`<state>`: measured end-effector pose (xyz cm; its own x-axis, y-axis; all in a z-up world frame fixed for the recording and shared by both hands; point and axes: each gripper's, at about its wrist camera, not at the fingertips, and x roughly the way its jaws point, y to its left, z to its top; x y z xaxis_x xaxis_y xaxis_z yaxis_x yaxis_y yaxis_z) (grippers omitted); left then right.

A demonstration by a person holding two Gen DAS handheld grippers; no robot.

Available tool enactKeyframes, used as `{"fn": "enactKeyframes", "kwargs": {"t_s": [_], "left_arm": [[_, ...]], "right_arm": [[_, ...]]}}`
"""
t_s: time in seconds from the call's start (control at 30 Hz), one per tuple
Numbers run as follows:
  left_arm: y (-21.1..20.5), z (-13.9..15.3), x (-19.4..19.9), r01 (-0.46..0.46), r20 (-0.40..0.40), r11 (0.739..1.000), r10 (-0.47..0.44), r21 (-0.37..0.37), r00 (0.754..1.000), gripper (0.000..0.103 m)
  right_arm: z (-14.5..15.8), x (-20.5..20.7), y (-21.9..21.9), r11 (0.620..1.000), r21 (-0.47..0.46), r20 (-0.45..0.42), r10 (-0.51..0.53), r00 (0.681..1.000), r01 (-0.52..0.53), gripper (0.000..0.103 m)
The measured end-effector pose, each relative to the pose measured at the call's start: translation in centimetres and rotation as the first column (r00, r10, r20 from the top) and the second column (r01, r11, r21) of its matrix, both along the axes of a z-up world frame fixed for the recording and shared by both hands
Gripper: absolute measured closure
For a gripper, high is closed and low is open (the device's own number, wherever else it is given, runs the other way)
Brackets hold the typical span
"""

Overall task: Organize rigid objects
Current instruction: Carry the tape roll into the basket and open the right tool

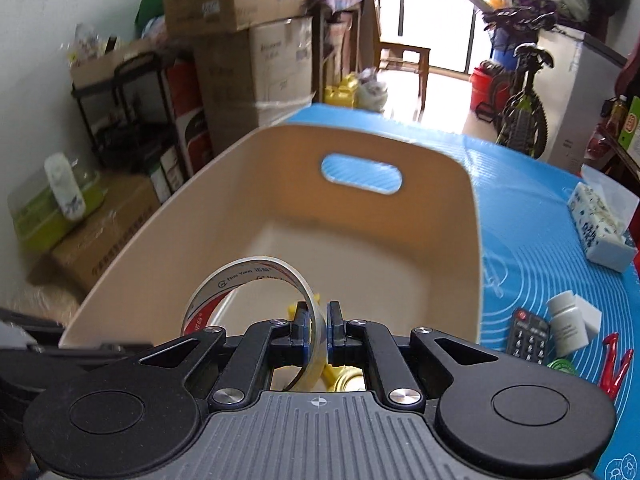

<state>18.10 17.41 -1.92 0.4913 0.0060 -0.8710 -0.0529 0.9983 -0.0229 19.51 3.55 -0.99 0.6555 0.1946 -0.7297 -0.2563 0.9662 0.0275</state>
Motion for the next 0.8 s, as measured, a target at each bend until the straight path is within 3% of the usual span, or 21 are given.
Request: {"fn": "enactKeyframes", "kwargs": {"t_s": [0.17, 0.27, 0.37, 0.53, 0.8], "left_arm": [[0.0, 0.0, 0.0, 0.000, 0.000, 1.000, 0.000, 0.000, 1.000, 0.096], [0.0, 0.0, 0.0, 0.001, 0.000, 1.000, -0.001, 0.000, 1.000, 0.096], [0.0, 0.0, 0.0, 0.001, -0.002, 1.000, -0.001, 0.001, 1.000, 0.096], [-0.1, 0.0, 0.0, 0.002, -0.002, 1.000, -0.002, 0.004, 1.000, 0.096], [-0.1, 0.1, -0.1, 0.003, 0.006, 1.000, -0.003, 0.002, 1.000, 0.096]], "right_arm": [[-0.8, -0.3, 0.2, 0.999, -0.028, -0.043, 0.014, 0.999, -0.015, 0.082], [-0.9, -0.4, -0.1, 0.999, -0.027, -0.065, 0.021, 0.998, -0.022, 0.075], [-0.6, -0.8, -0.6, 0.999, -0.015, -0.059, 0.030, 0.998, -0.031, 0.052], [1.0, -1.9, -2.0, 0.999, 0.026, -0.005, 0.039, 0.999, -0.039, 0.035], [4.5, -4.0, -6.3, 0.998, 0.050, 0.127, -0.037, 0.991, 0.031, 0.025]]}}
